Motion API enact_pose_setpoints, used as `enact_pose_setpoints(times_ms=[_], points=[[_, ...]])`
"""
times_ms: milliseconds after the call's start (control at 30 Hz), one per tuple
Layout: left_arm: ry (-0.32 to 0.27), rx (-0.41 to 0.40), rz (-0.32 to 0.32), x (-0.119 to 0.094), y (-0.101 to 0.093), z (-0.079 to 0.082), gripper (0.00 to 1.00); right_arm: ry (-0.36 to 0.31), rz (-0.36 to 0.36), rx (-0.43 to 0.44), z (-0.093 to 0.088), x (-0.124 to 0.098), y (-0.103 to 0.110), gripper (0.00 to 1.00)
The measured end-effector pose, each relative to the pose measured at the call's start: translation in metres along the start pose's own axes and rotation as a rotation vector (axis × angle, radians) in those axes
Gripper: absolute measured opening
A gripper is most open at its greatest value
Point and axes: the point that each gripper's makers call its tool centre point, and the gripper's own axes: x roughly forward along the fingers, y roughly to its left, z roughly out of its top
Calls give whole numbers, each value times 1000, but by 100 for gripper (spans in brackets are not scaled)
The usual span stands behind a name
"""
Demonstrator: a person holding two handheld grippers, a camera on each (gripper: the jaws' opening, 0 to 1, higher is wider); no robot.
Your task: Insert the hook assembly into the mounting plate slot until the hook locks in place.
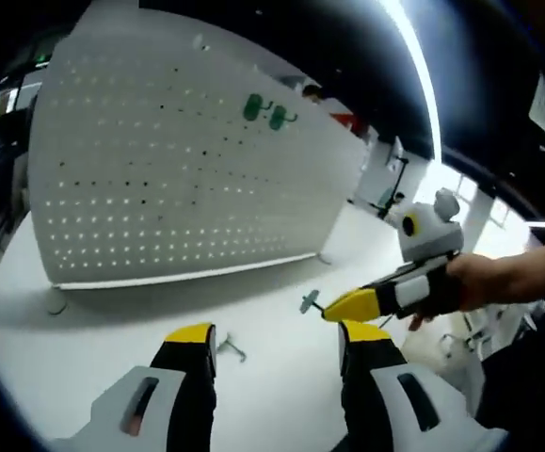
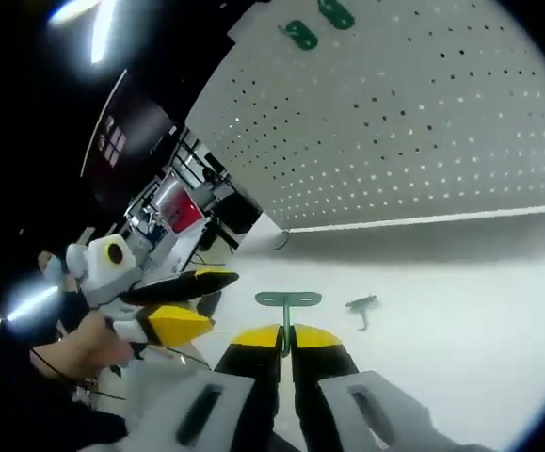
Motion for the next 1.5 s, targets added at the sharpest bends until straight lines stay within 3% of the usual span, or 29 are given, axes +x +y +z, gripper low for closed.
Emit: enact_pose_setpoints(times_ms=[433,567,800,1067,1233,1333,1500], points=[[5,54,-114,8,-24,-4,25,19,112,151,-14,-4,23,0],[8,58,-138,9,-29,-5,23,38,124,141,-19,-3,28,0],[11,62,-180,7,-37,-9,6,70,140,140,-24,-1,28,0],[31,95,-214,3,-40,-11,3,90,173,169,-28,-2,32,0],[61,119,-201,4,-39,-10,2,89,178,165,-28,-1,32,0],[82,109,-178,7,-37,-8,2,70,156,88,-22,1,31,1],[158,62,13,8,1,-15,2,12,82,-152,2,-3,27,2]])
